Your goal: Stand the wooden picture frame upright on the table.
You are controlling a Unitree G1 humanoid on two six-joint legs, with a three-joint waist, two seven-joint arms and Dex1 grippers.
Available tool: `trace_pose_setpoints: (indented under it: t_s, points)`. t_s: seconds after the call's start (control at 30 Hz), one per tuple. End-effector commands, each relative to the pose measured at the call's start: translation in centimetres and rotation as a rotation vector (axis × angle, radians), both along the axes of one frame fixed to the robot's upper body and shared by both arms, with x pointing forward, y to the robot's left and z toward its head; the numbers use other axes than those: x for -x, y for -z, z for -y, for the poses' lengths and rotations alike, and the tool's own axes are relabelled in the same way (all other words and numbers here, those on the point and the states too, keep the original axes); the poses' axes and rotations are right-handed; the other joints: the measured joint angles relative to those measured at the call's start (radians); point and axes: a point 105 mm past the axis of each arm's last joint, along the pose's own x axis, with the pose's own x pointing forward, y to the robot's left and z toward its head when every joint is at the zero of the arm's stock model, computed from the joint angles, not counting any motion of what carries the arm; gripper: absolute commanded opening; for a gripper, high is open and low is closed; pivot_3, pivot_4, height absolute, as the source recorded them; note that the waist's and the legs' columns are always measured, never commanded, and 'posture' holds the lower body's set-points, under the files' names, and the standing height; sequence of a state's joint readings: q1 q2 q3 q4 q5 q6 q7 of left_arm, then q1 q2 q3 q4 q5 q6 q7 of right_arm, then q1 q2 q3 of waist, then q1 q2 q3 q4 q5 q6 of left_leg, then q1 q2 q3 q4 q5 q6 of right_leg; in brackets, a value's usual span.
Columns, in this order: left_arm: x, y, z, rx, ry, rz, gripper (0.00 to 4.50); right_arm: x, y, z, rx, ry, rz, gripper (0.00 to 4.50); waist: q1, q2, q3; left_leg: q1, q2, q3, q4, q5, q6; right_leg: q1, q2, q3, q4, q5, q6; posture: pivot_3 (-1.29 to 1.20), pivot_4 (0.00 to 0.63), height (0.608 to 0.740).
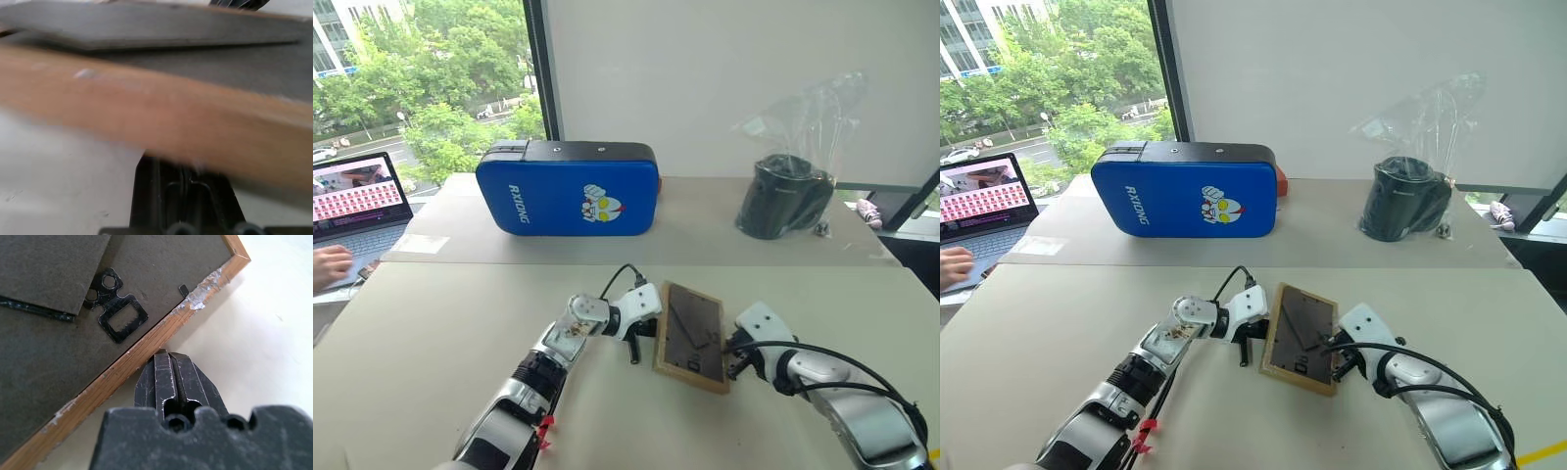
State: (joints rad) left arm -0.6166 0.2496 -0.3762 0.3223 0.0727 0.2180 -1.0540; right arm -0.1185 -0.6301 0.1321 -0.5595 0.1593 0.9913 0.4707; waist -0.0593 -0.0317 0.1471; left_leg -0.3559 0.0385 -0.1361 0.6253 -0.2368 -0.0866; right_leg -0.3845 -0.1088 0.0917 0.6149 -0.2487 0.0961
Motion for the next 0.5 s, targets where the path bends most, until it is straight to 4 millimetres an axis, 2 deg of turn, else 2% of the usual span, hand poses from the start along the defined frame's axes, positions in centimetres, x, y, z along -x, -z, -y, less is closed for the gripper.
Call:
trace_pose_setpoints:
  t_s: [0.03, 0.07, 0.13, 0.2, 0.3, 0.4, 0.5]
  points:
    - [0.9, 1.6, -3.5, -0.076, -0.071, -0.062, 0.06, 0.8, 0.3, -3.8, -0.053, -0.128, -0.036, 0.00, -0.013, 0.000, 0.000, 0.000, 0.001, 0.000, 0.000, 0.000, 0.000, 0.000, 0.000, 0.000, 0.000, 0.000, -0.001, 0.00, 0.150, 0.740]
    - [1.3, 2.0, -5.8, -0.098, -0.134, -0.073, 0.06, 0.9, 0.1, -5.5, -0.078, -0.180, -0.038, 0.00, -0.018, 0.000, 0.000, 0.001, 0.001, 0.000, 0.000, 0.000, 0.001, 0.000, 0.001, 0.000, 0.001, -0.001, -0.001, 0.00, 0.150, 0.740]
    - [2.3, 2.2, -9.0, -0.133, -0.228, -0.096, 0.06, 1.1, -0.2, -7.6, -0.097, -0.245, -0.043, 0.00, -0.040, 0.001, 0.001, 0.002, 0.006, 0.001, -0.002, -0.001, 0.002, -0.002, 0.007, 0.002, 0.003, -0.002, -0.004, 0.00, 0.150, 0.740]
    - [3.2, 2.4, -11.2, -0.162, -0.292, -0.110, 0.06, 1.1, -0.2, -8.7, -0.104, -0.278, -0.051, 0.00, -0.041, 0.001, 0.001, 0.003, 0.012, 0.001, -0.002, -0.004, 0.006, -0.003, 0.014, 0.003, 0.007, -0.004, -0.009, 0.00, 0.150, 0.740]
    - [5.2, 2.6, -16.4, -0.211, -0.473, -0.166, 0.06, 0.9, 0.0, -10.7, -0.110, -0.342, -0.067, 0.00, -0.051, 0.002, 0.002, 0.006, 0.015, 0.000, -0.003, -0.005, 0.008, -0.005, 0.017, 0.003, 0.017, -0.009, -0.015, 0.00, 0.150, 0.740]
    - [6.4, 2.8, -19.3, -0.249, -0.590, -0.200, 0.06, 0.4, 0.0, -11.4, -0.113, -0.363, -0.075, 0.00, -0.051, 0.003, 0.003, 0.013, 0.016, 0.001, -0.004, -0.006, 0.010, -0.005, 0.019, 0.003, 0.020, -0.010, -0.017, 0.00, 0.150, 0.740]
    - [6.9, 2.8, -21.5, -0.279, -0.692, -0.199, 0.06, 0.0, 0.2, -11.2, -0.107, -0.367, -0.088, 0.00, -0.052, 0.003, 0.003, 0.015, 0.016, 0.001, -0.005, -0.006, 0.011, -0.004, 0.019, 0.003, 0.020, -0.010, -0.017, 0.00, 0.150, 0.740]
